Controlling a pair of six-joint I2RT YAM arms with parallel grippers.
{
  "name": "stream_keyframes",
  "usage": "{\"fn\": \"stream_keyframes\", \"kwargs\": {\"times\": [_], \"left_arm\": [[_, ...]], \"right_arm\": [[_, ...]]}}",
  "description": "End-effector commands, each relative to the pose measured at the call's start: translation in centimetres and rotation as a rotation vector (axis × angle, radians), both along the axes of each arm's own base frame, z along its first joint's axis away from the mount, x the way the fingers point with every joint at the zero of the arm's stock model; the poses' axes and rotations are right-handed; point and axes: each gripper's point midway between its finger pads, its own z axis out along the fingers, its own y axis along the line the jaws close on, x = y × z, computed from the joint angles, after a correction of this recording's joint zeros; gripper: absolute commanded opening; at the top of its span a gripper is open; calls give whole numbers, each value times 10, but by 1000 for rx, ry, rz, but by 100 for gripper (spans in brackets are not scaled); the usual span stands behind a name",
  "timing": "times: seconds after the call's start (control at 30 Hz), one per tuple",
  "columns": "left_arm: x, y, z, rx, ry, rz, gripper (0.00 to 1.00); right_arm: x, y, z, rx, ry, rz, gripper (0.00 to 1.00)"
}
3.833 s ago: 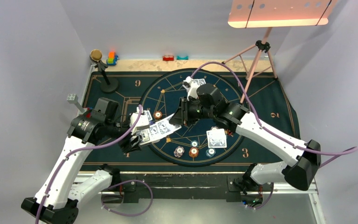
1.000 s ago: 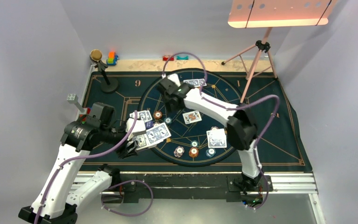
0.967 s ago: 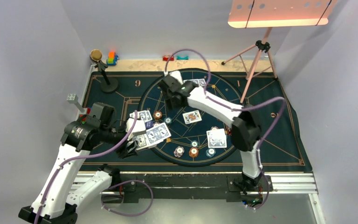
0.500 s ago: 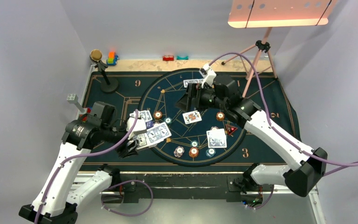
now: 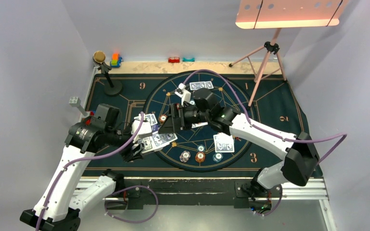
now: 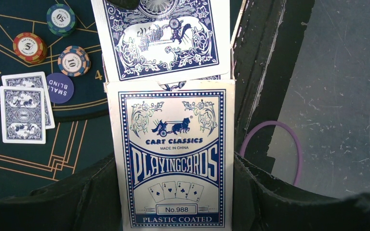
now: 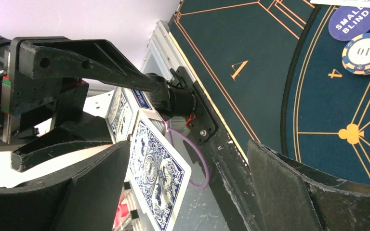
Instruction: Distribute texas hold em gaming equipment
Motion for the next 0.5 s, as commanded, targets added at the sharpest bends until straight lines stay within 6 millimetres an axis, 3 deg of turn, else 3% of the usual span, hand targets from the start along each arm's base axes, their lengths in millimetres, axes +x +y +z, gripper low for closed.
{"fn": "stream_keyframes", "kwargs": {"times": [0.0, 0.1, 0.3, 0.47], "left_arm": [[10, -6, 19, -45, -83, -11, 0], [11, -6, 20, -47, -81, -12, 0], [12, -7, 21, -48, -81, -11, 0], [12, -8, 21, -51, -80, -12, 0]], "right_arm": [[-6, 4, 31, 83, -28, 31, 97], [-8, 0, 26, 72, -22, 29, 89], [-14, -10, 19, 24, -11, 27, 46], [-14, -18, 26, 10, -40, 2, 34]]}}
